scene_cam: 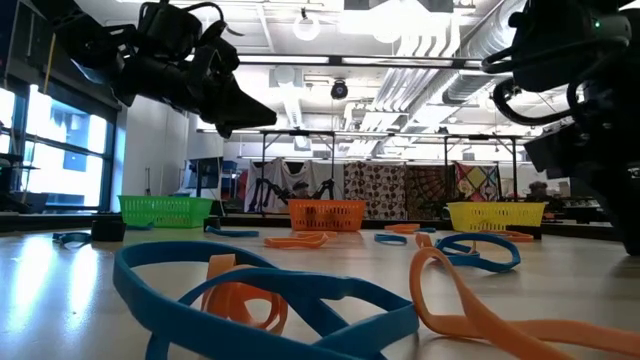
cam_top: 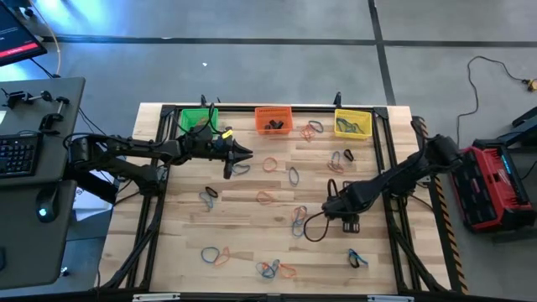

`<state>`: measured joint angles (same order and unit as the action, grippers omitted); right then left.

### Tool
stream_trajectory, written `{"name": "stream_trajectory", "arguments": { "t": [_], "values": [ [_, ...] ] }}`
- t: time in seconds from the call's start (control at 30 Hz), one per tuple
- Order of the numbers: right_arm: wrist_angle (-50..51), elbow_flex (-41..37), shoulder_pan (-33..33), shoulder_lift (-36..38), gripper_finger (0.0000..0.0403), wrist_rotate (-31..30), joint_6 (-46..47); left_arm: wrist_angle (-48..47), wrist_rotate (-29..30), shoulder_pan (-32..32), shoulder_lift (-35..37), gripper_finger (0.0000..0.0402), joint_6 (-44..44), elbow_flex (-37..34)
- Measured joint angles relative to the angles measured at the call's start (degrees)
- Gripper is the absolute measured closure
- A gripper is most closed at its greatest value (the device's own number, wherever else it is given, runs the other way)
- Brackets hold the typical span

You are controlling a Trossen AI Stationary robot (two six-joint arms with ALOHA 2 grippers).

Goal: Sort rubber bands into baskets
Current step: Put the blue rubber band into the yellow bin

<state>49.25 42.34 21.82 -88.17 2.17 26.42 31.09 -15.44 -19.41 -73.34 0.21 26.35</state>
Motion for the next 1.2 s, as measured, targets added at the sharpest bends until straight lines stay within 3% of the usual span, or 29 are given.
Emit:
{"name": "stream_trajectory", "arguments": {
  "t": [0.4, 1.0, 1.2],
  "values": [
    [0.20, 1.33, 0.02, -0.65, 0.0396, 0.65, -1.91, -0.02, 0.00, -0.01, 0.00, 0.0344, 0.46, 0.00],
    [2.36, 14.30, -5.53, -0.59, 0.0402, -11.10, -8.52, 0.00, 0.69, 0.00, 0.00, 0.0344, 0.00, 0.00],
    [2.34, 16.09, -11.56, -0.55, 0.0402, -18.46, -7.01, 0.00, 0.69, -0.01, 0.00, 0.0344, 0.02, 0.00]
  ]
}}
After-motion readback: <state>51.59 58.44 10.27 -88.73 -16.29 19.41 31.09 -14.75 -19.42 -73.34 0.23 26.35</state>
